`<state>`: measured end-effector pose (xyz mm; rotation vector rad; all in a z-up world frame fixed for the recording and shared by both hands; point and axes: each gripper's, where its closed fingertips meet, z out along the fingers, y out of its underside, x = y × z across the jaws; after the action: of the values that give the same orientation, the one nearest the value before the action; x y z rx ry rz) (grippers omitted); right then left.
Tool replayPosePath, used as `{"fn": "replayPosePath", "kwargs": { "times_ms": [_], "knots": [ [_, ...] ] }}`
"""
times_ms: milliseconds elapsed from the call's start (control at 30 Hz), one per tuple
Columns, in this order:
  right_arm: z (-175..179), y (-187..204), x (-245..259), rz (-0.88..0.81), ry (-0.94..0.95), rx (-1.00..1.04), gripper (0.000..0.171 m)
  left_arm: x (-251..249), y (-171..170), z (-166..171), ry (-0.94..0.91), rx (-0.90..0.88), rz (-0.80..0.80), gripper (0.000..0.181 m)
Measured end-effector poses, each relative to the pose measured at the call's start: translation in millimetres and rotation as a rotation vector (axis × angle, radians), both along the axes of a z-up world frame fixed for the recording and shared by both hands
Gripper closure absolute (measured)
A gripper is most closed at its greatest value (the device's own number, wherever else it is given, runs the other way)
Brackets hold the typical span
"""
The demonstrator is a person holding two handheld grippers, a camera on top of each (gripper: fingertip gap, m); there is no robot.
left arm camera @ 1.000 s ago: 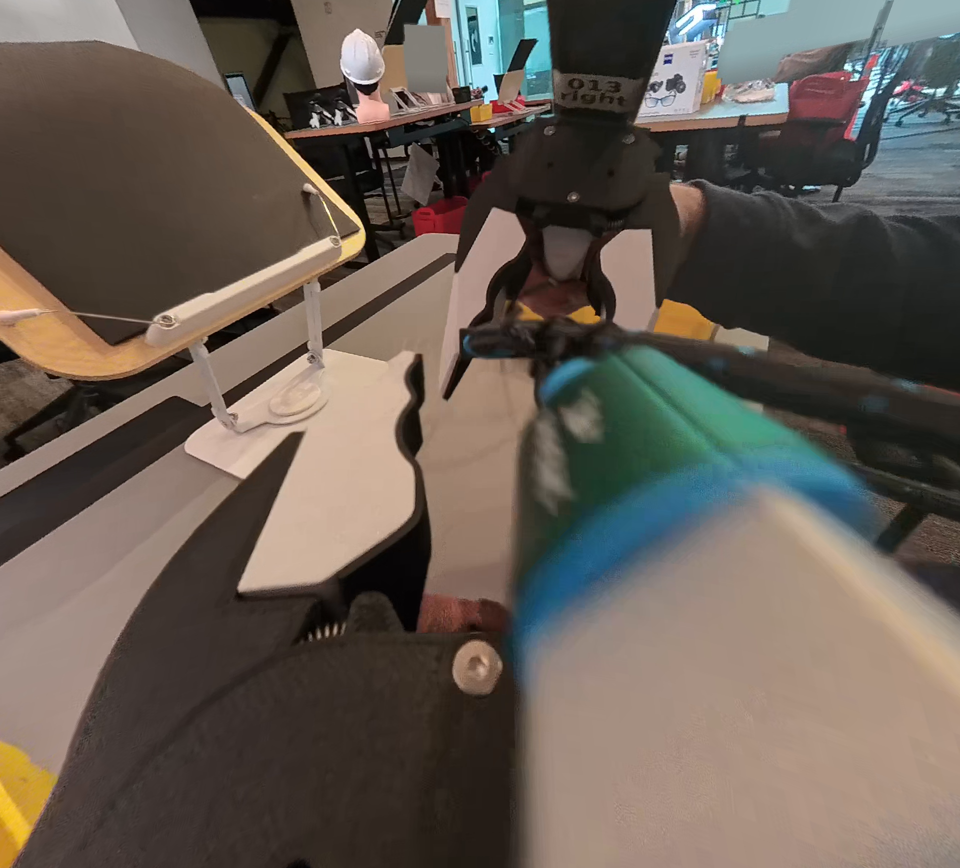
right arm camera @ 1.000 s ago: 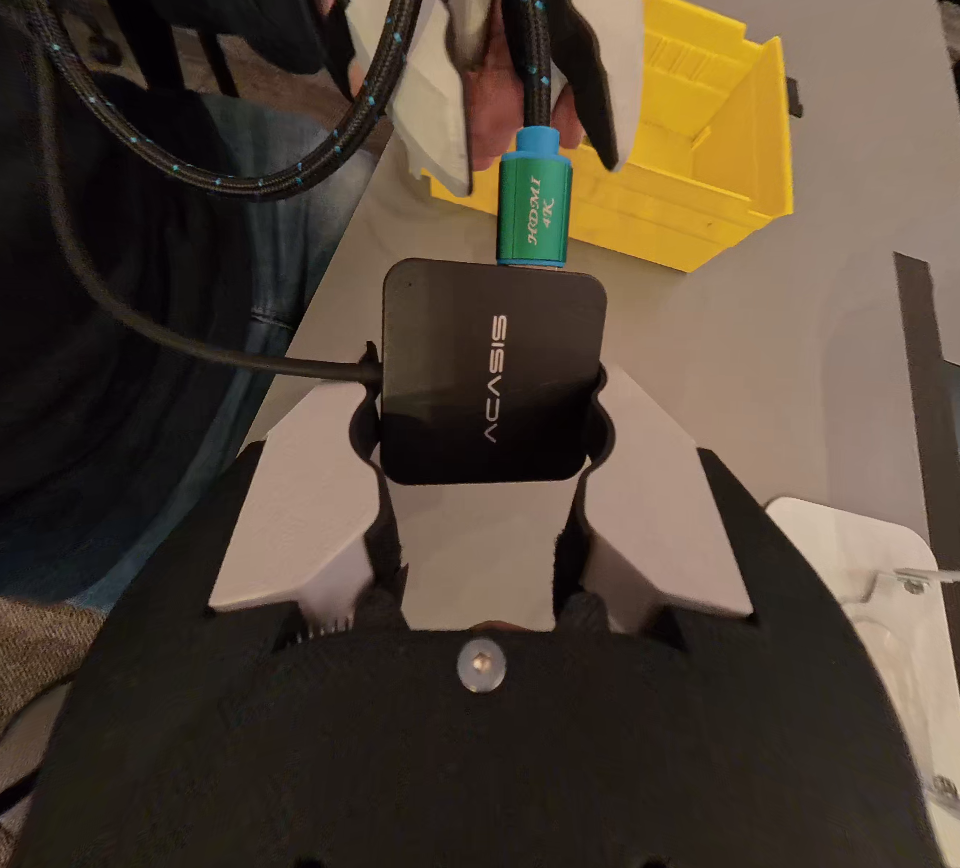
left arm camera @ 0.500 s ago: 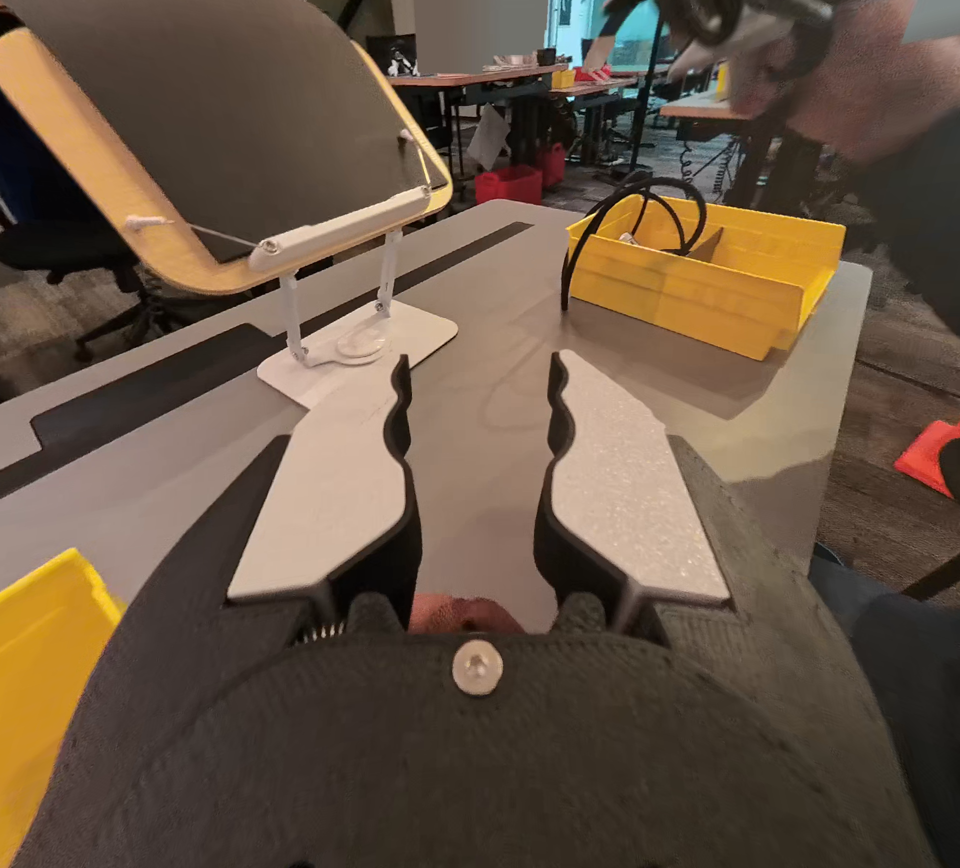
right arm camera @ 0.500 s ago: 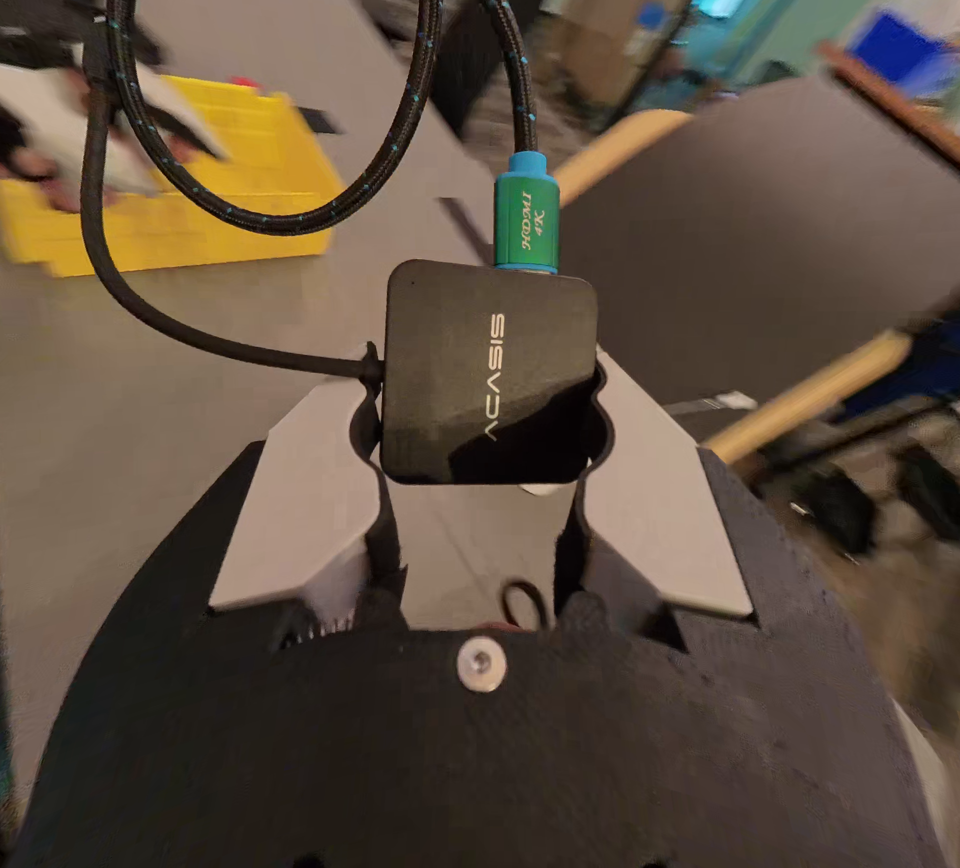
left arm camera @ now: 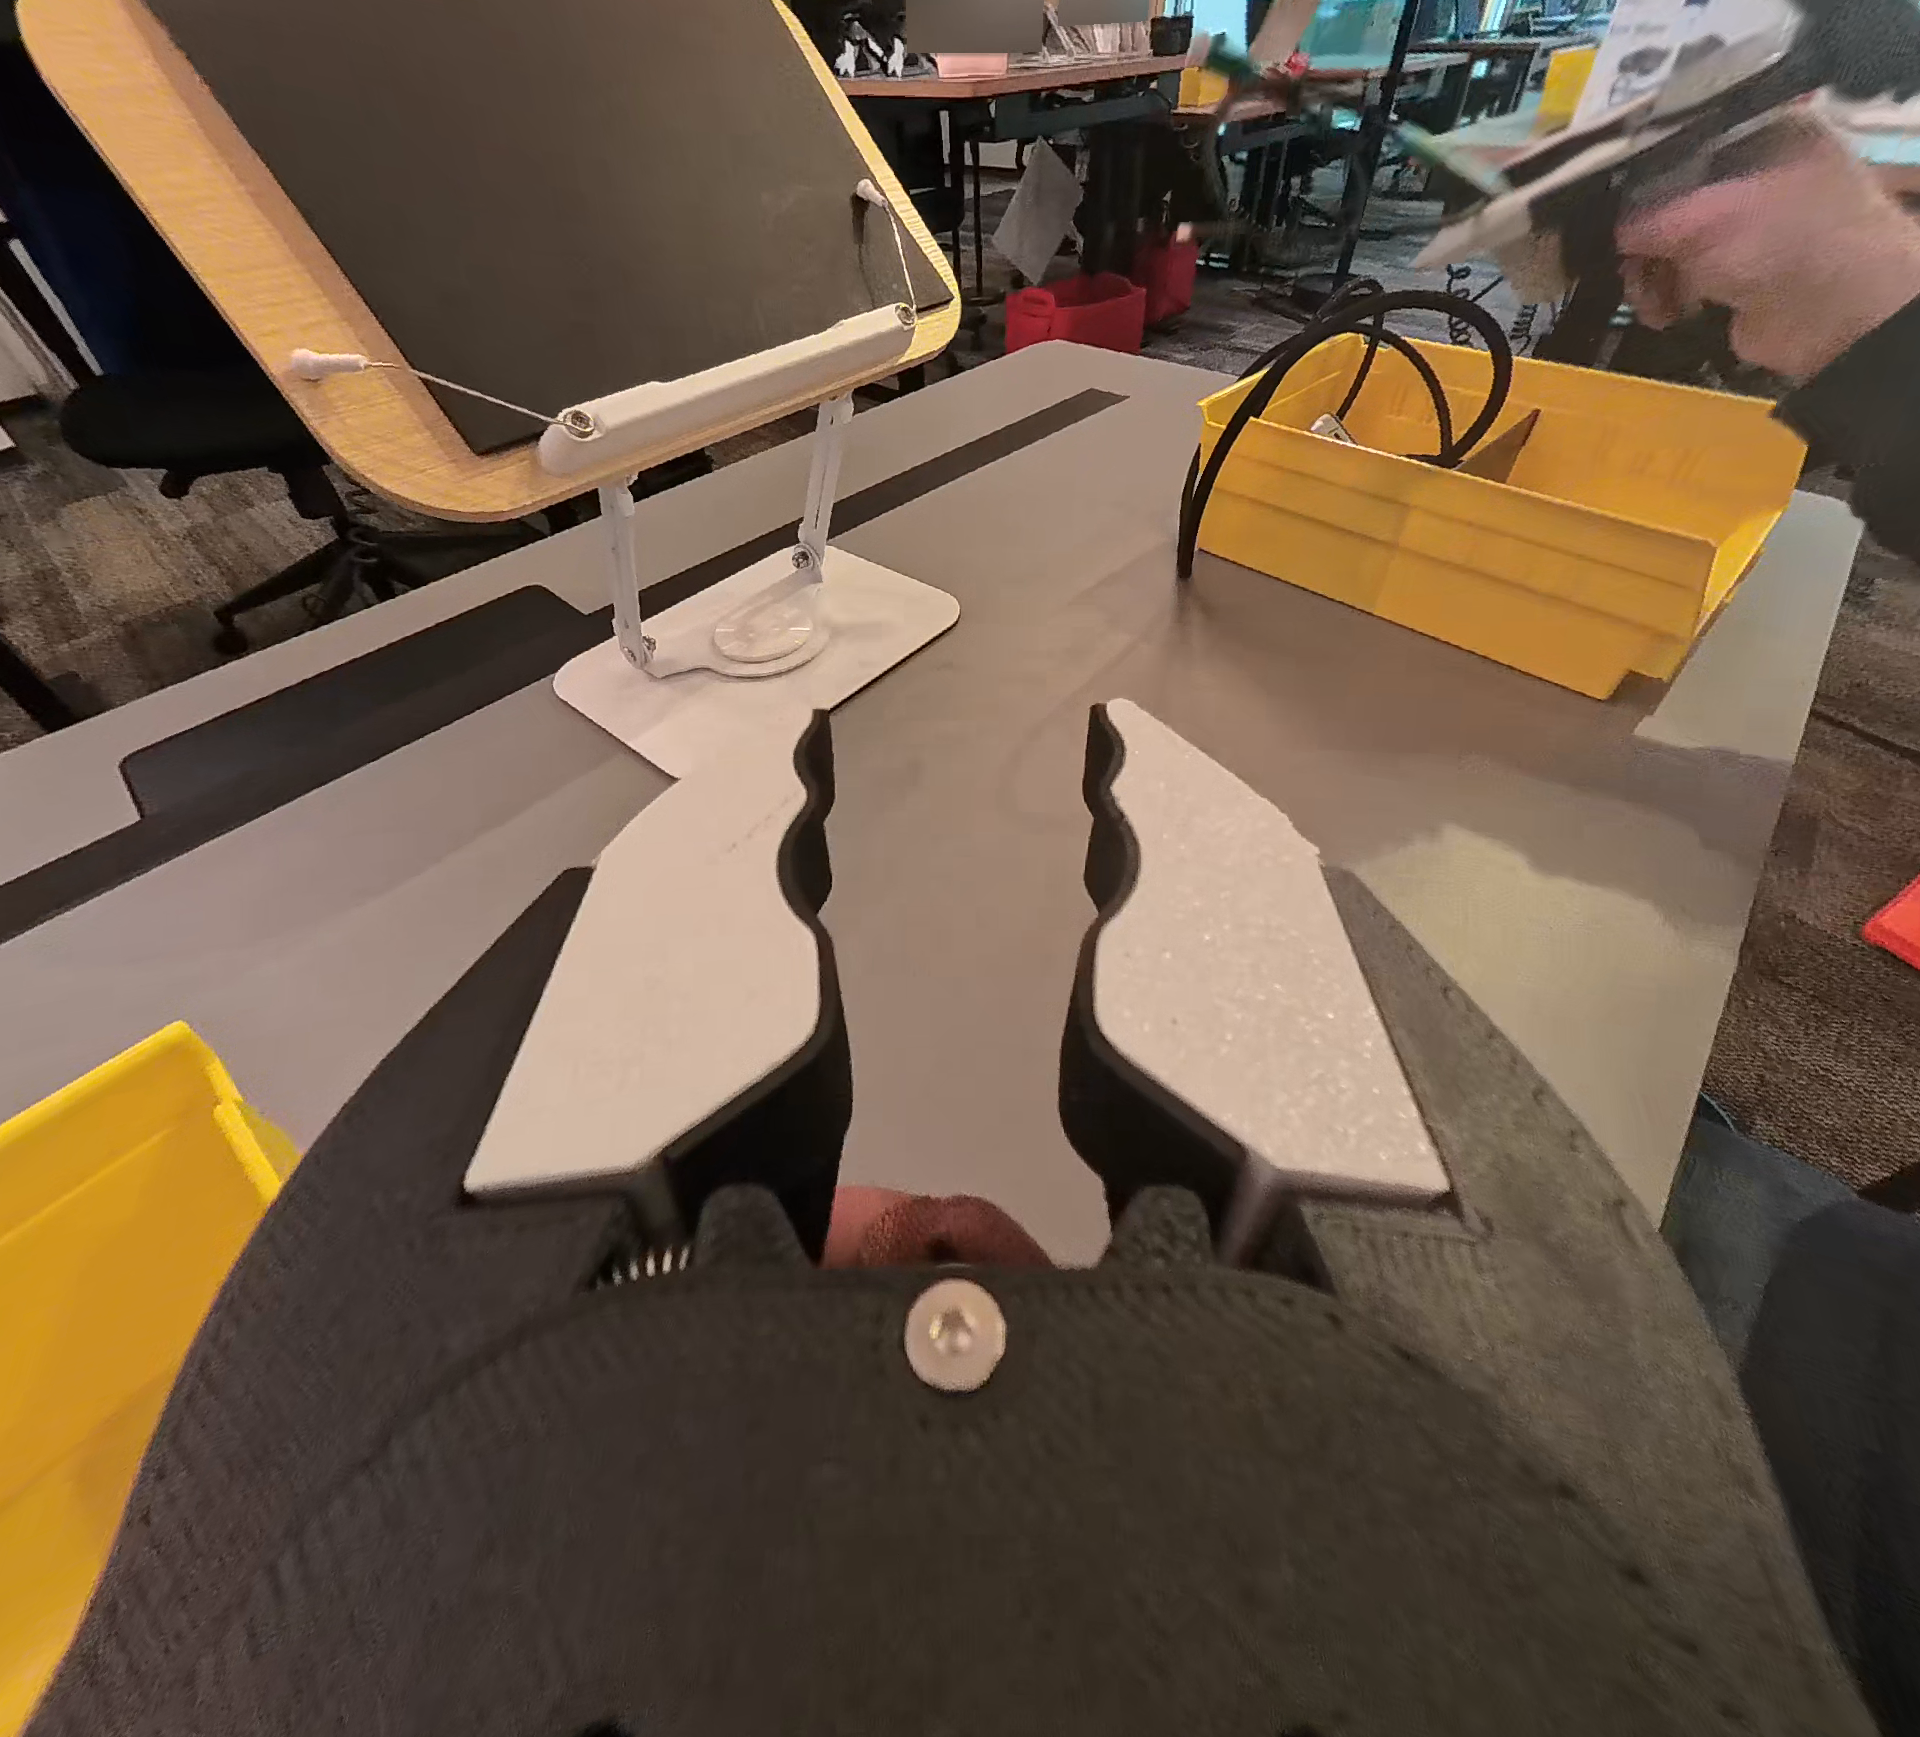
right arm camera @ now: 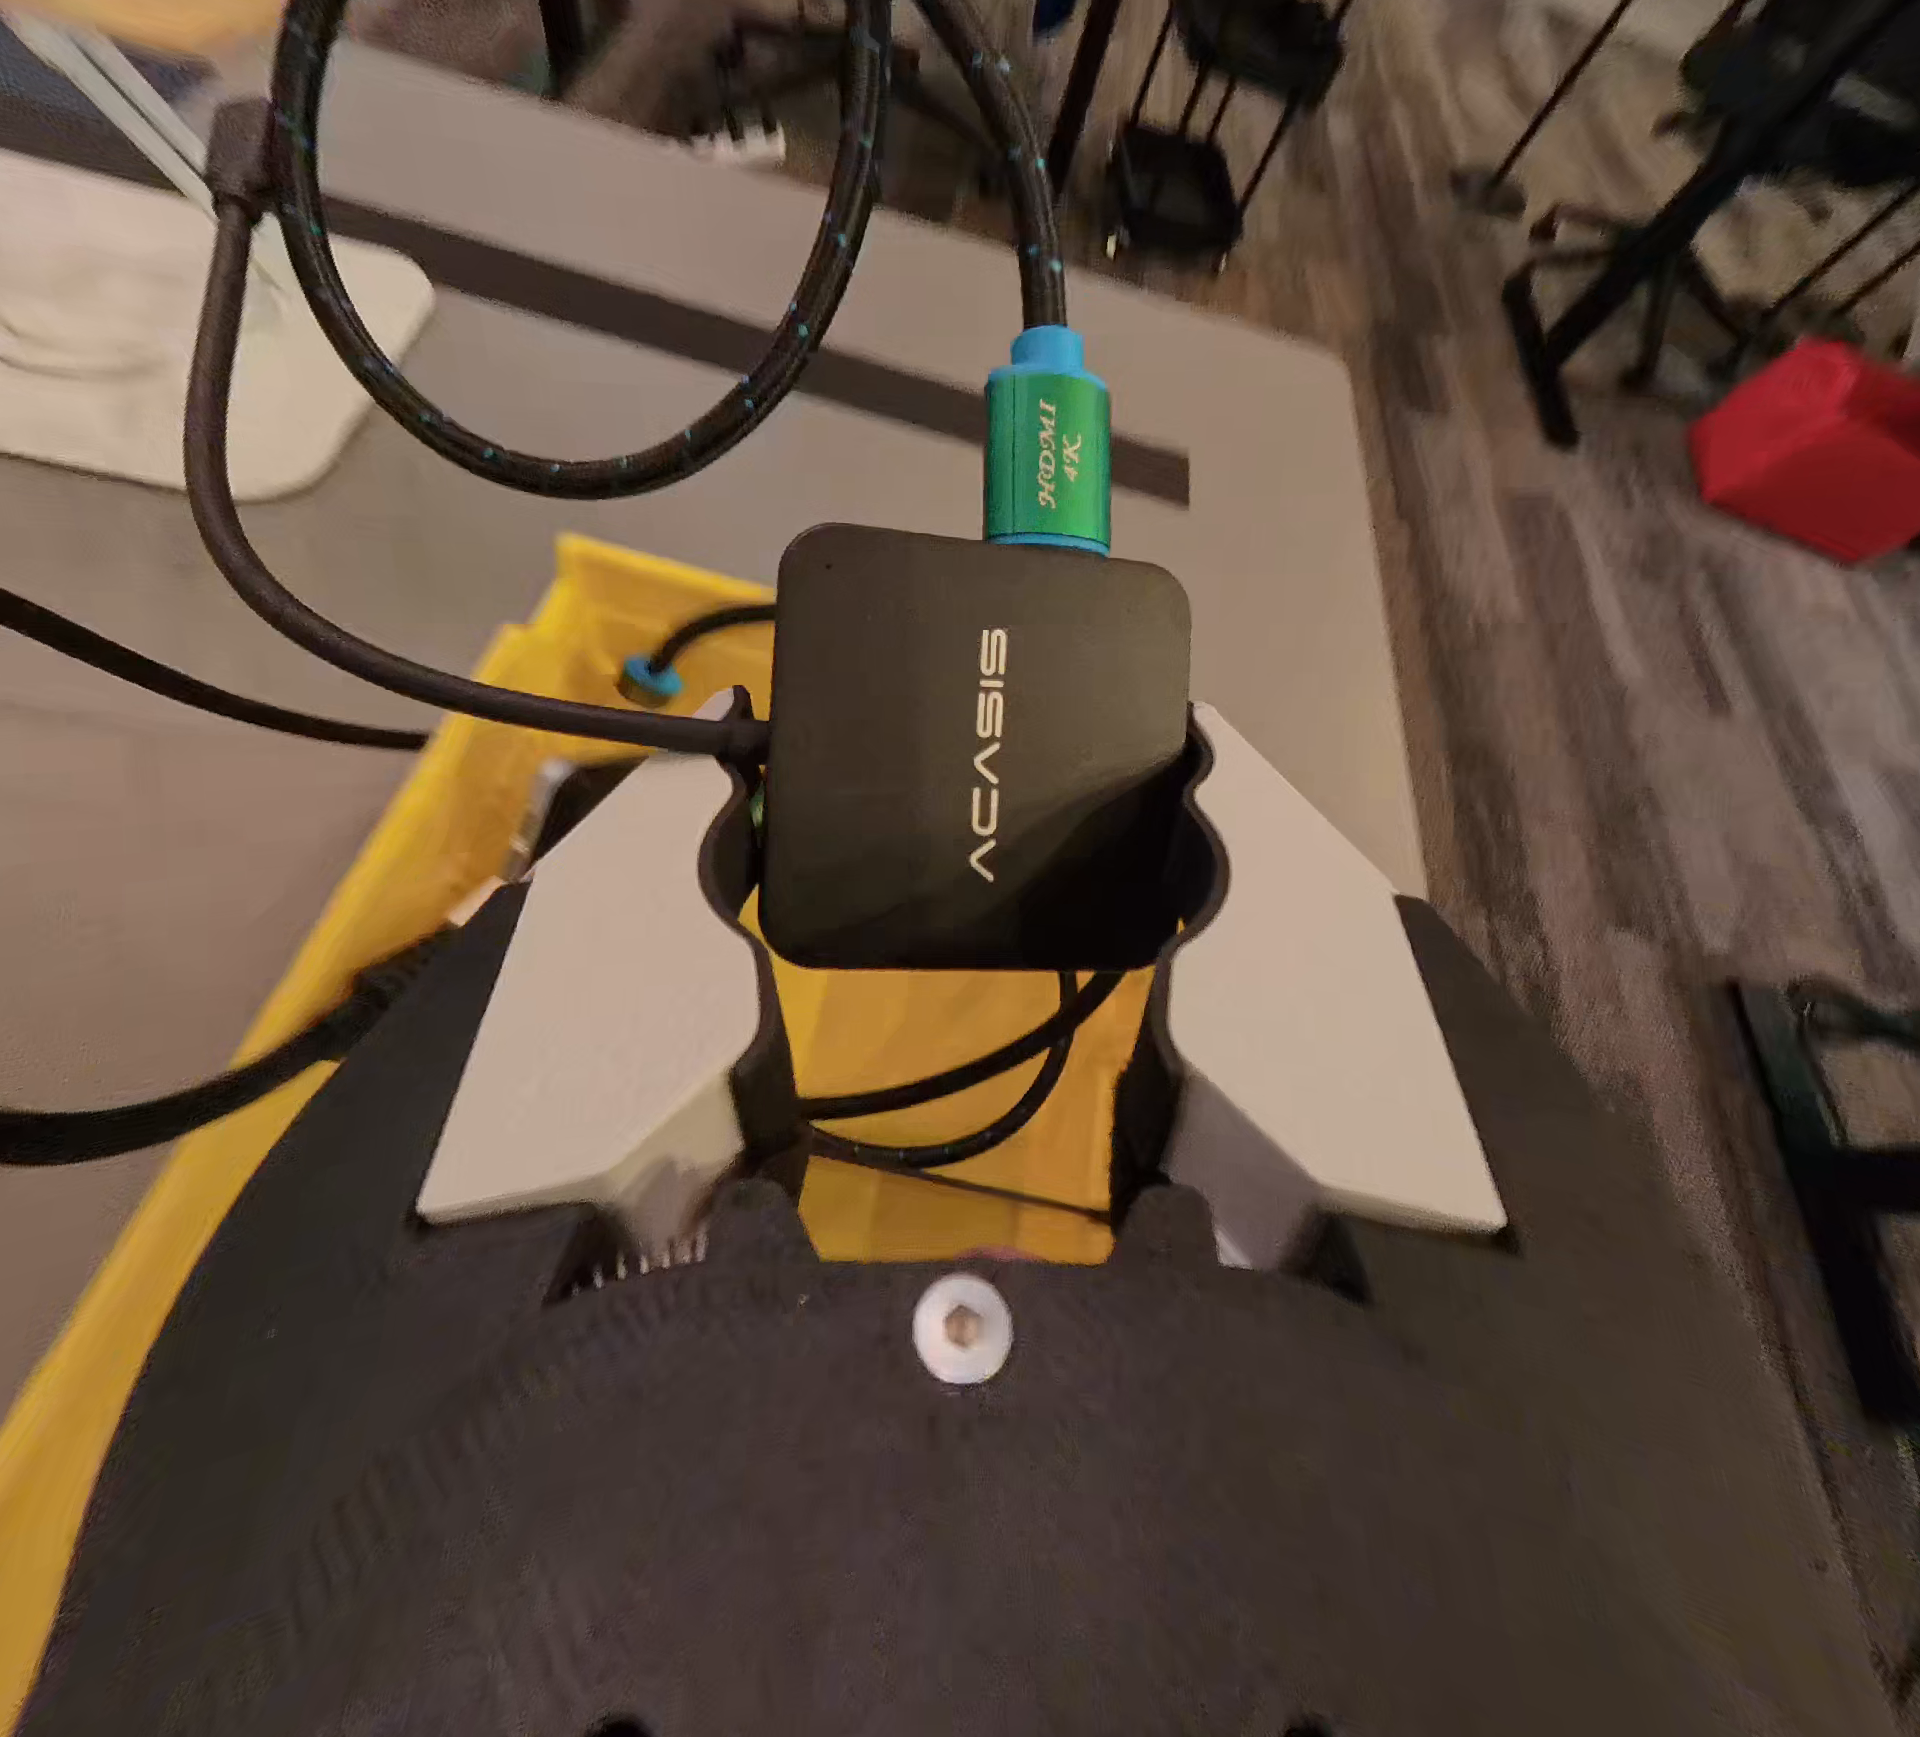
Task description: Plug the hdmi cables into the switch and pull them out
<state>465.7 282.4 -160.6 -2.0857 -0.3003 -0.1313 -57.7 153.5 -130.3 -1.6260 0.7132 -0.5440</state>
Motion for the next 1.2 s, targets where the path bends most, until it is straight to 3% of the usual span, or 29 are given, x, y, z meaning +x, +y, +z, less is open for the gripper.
{"fn": "replayPosePath", "kwargs": {
  "times_ms": [200,333,433,633,800,1033,1200],
  "knots": [
    [-98,-4,18,-0.058,-0.007,-0.337,0.095,4,-1,-5,0.036,0.002,-0.002,0.136],
    [-107,-11,15,-0.036,0.009,-0.438,0.098,4,-1,-5,0.037,0.000,-0.003,0.136],
    [-116,-28,8,0.011,0.033,-0.580,0.077,2,0,-5,0.050,0.007,0.001,0.136],
    [-82,-37,1,0.075,0.049,-0.500,0.074,-4,0,1,0.086,0.023,0.015,0.135],
    [-47,-49,21,0.052,-0.050,-0.396,0.072,-19,3,13,0.156,0.065,0.070,0.131],
    [-61,-98,83,-0.057,-0.079,-0.479,0.074,-105,0,46,0.337,0.113,0.332,0.118],
    [-92,-124,101,-0.049,-0.043,-0.572,0.072,-214,-23,27,0.467,0.009,0.613,0.113]
  ]
}}
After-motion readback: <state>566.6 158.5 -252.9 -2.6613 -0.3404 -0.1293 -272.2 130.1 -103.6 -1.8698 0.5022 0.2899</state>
